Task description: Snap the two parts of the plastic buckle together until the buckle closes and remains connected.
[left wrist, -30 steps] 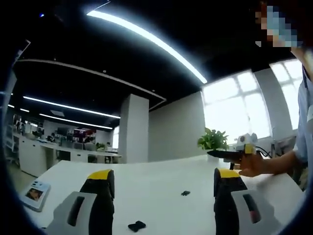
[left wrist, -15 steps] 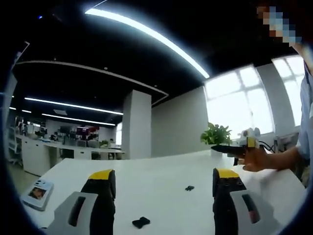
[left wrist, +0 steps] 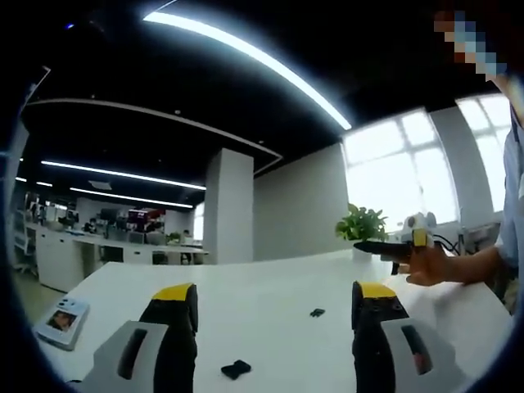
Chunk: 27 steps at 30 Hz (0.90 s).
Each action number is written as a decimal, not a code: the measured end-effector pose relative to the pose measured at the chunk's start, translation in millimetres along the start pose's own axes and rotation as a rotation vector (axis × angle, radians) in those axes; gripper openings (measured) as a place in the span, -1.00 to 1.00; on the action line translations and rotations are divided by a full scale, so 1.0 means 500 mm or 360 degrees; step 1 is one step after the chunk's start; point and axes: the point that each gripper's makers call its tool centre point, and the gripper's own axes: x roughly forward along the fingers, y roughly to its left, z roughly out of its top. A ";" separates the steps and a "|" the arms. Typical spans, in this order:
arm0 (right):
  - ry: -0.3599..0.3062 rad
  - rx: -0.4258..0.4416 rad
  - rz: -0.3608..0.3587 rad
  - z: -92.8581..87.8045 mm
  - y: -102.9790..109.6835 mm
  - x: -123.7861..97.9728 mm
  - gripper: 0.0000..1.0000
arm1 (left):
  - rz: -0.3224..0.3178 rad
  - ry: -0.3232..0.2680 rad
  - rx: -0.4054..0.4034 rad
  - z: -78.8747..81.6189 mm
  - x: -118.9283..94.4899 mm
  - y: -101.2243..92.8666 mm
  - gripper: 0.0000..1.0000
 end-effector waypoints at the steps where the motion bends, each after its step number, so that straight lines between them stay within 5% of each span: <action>1: 0.0001 0.0000 0.0000 0.000 0.001 0.000 1.00 | 0.0001 0.0001 -0.0004 0.000 0.000 0.000 0.56; 27: 0.0004 -0.0002 0.0005 -0.001 -0.001 0.001 1.00 | 0.0030 0.0079 0.0038 -0.019 0.001 0.010 0.49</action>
